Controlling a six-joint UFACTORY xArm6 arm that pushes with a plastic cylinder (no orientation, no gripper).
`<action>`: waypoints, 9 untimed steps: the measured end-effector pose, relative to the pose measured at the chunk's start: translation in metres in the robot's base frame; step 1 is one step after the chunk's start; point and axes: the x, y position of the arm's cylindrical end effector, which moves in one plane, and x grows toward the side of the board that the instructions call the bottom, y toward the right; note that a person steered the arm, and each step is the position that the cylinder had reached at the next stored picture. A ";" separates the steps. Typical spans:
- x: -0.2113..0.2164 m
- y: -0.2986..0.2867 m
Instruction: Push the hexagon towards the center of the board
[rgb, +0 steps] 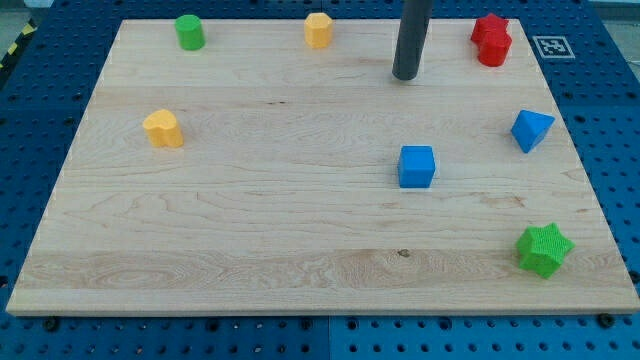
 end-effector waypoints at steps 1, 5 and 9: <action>-0.051 -0.006; -0.108 -0.105; -0.061 -0.138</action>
